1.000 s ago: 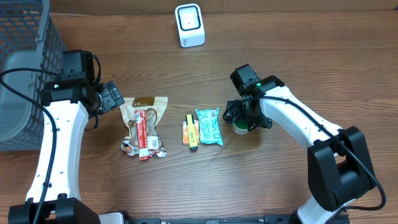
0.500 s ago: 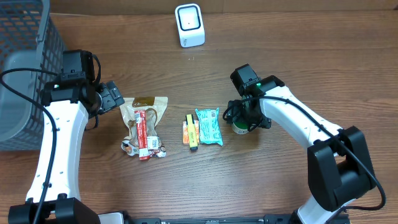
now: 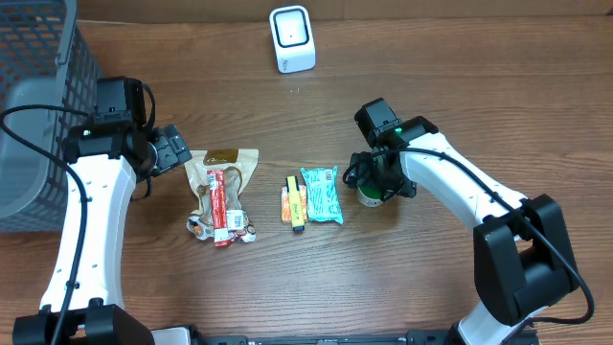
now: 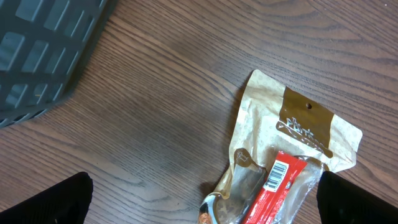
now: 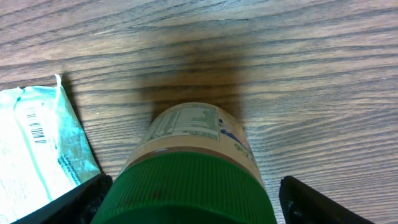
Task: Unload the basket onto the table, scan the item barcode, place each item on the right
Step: 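Lower the right gripper around the jar and close on it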
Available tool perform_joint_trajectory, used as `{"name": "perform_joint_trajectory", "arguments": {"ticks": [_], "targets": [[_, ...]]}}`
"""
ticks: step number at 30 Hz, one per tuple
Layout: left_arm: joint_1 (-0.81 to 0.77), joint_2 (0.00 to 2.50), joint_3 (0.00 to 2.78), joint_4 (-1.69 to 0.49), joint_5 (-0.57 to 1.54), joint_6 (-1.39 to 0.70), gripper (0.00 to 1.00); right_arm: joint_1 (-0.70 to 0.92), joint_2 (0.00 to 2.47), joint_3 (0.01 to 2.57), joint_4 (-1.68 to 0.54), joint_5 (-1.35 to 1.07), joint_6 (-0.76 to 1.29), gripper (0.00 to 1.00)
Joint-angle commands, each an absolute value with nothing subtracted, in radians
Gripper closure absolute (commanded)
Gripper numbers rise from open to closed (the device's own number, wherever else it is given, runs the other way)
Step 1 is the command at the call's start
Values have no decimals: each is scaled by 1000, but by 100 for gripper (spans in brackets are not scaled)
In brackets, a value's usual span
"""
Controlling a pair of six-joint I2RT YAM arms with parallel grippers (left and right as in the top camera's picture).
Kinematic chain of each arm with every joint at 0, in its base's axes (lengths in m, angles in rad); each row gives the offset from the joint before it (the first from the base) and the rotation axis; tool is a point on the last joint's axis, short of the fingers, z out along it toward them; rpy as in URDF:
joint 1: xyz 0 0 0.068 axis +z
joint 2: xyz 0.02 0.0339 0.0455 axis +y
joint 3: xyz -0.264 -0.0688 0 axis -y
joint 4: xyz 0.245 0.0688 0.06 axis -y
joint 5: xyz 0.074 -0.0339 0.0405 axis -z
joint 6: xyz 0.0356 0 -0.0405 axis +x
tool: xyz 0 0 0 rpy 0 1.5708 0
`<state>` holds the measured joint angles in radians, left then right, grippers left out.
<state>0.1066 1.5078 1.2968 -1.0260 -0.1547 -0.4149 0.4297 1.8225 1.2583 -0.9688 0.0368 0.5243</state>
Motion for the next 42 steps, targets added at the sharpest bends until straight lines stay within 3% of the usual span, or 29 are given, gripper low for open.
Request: {"name": "perform_joint_trajectory", "arguments": {"ticks": [1, 14, 21, 42], "targets": [[108, 1514, 1293, -1028, -165, -411, 0, 425, 1828, 1262, -963, 31, 536, 14], [108, 1514, 1293, -1028, -165, -411, 0, 427, 1860, 1262, -958, 31, 551, 14], [108, 1514, 1293, -1028, -165, -411, 0, 431, 1862, 1262, -951, 32, 550, 20], [108, 1514, 1293, -1028, -165, -411, 0, 435, 1863, 1245, -927, 32, 551, 20]]}}
